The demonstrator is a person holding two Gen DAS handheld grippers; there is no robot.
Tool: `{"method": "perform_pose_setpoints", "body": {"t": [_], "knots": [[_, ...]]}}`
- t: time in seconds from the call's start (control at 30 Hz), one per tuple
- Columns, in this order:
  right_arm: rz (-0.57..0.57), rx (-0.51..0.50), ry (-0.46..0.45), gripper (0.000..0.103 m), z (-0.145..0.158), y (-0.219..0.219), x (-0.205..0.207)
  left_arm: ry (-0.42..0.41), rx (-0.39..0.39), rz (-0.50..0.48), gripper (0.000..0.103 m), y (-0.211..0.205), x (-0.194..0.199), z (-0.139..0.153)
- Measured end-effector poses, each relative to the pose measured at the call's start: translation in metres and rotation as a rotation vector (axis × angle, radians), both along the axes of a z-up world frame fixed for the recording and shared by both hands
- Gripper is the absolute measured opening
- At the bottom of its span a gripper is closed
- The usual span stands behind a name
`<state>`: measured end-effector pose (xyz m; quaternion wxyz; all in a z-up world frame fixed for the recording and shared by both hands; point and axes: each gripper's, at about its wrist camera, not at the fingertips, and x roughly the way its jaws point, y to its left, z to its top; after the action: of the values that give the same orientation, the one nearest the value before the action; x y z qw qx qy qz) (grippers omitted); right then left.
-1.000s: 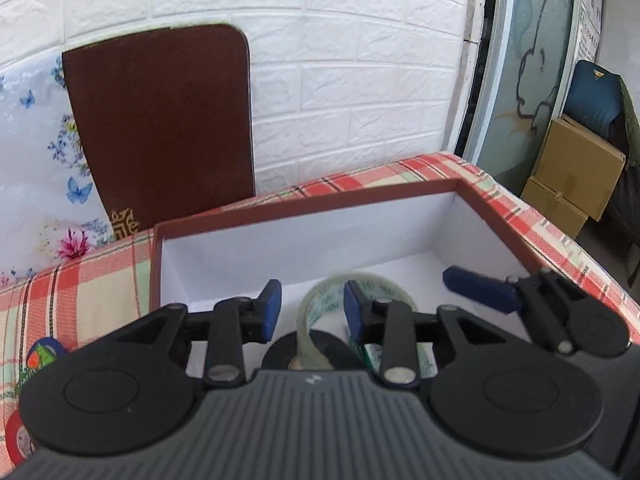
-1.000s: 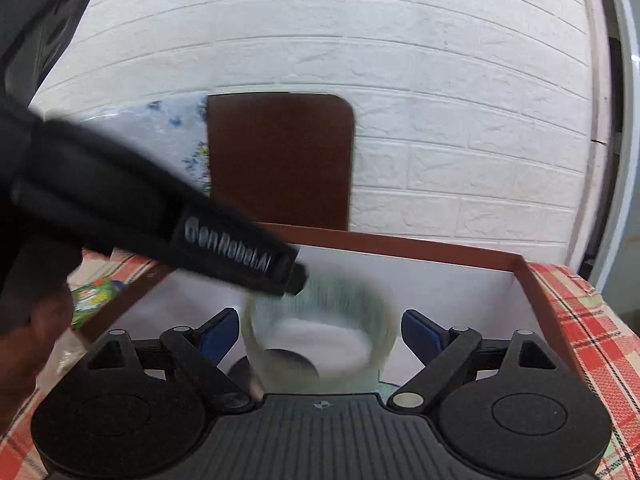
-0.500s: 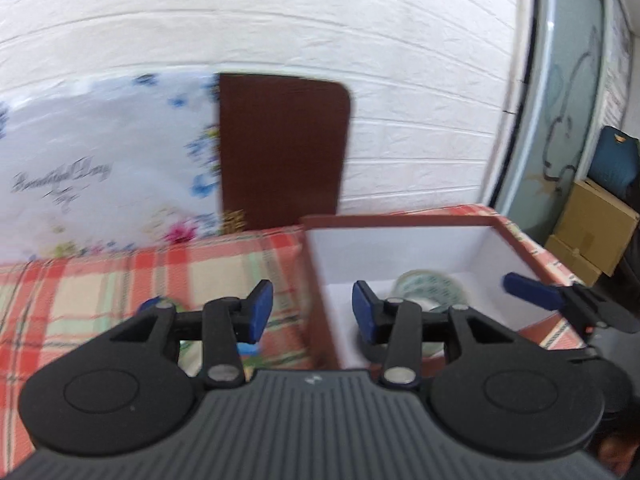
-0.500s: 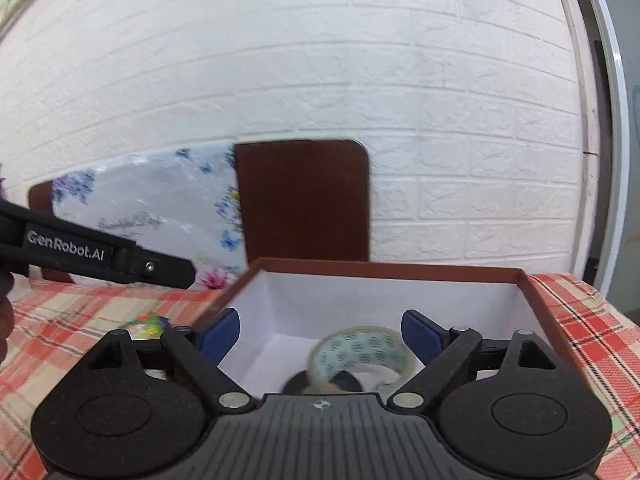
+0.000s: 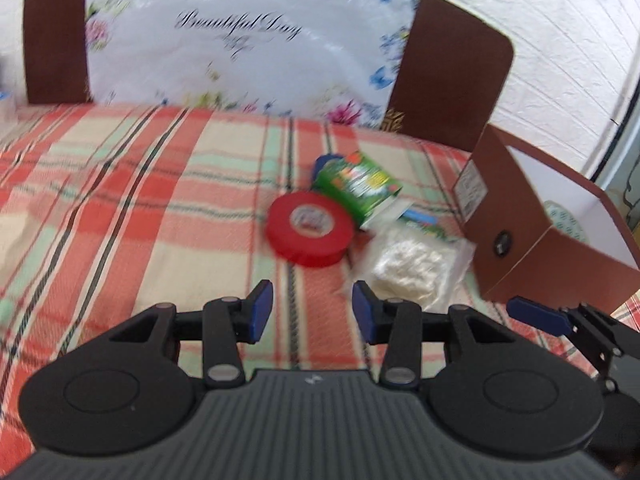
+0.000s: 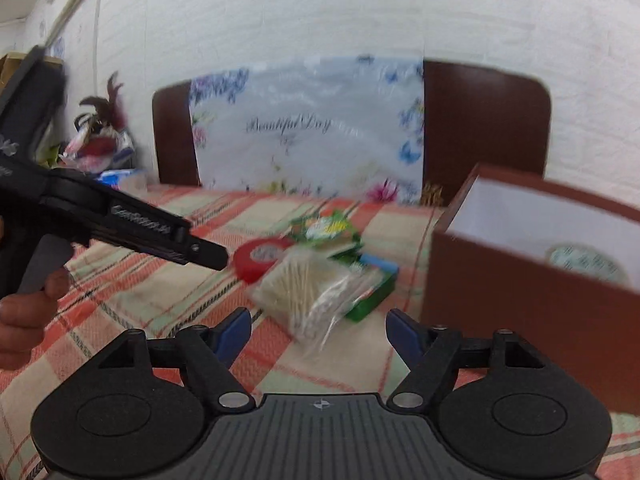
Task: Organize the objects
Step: 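Move the right gripper back to the bag of cotton swabs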
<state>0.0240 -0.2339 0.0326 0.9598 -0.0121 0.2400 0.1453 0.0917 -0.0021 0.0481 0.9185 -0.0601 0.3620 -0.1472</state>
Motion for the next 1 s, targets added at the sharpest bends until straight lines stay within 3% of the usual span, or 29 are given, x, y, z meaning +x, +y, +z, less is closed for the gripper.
{"method": "perform_pose_setpoints", "body": {"t": [0.2, 0.3, 0.37, 0.4, 0.5, 0.73, 0.87, 0.97, 1.0], "knots": [[-0.053, 0.082, 0.149, 0.070, -0.018, -0.005, 0.038, 0.041, -0.050, 0.030, 0.046, 0.024, 0.002, -0.014], [-0.068, 0.142, 0.203, 0.057, -0.025, -0.007, 0.054, 0.042, -0.064, 0.031, 0.046, 0.030, 0.001, -0.016], [-0.071, 0.164, 0.205, 0.040, -0.025, -0.005, 0.057, 0.040, -0.071, 0.029, 0.046, 0.032, 0.000, -0.015], [-0.059, 0.170, 0.213, 0.022, -0.025, -0.004, 0.058, 0.038, -0.075, 0.027, 0.046, 0.033, 0.000, -0.014], [-0.056, 0.169, 0.231, 0.015, -0.025, 0.000, 0.056, 0.030, -0.089, 0.022, 0.046, 0.034, -0.002, -0.011], [-0.001, 0.182, 0.245, 0.011, -0.017, -0.006, 0.025, 0.025, -0.125, -0.046, 0.046, 0.022, -0.007, -0.002], [0.051, 0.159, 0.260, 0.011, -0.015, -0.013, -0.004, 0.035, -0.134, -0.111, 0.072, 0.005, -0.012, 0.000], [0.040, 0.120, 0.259, 0.023, -0.016, -0.021, -0.022, 0.047, -0.123, -0.167, 0.075, -0.012, -0.012, -0.002], [0.019, 0.101, 0.247, 0.034, -0.016, -0.023, -0.027, 0.055, -0.121, -0.183, 0.075, -0.017, -0.011, -0.004]]}}
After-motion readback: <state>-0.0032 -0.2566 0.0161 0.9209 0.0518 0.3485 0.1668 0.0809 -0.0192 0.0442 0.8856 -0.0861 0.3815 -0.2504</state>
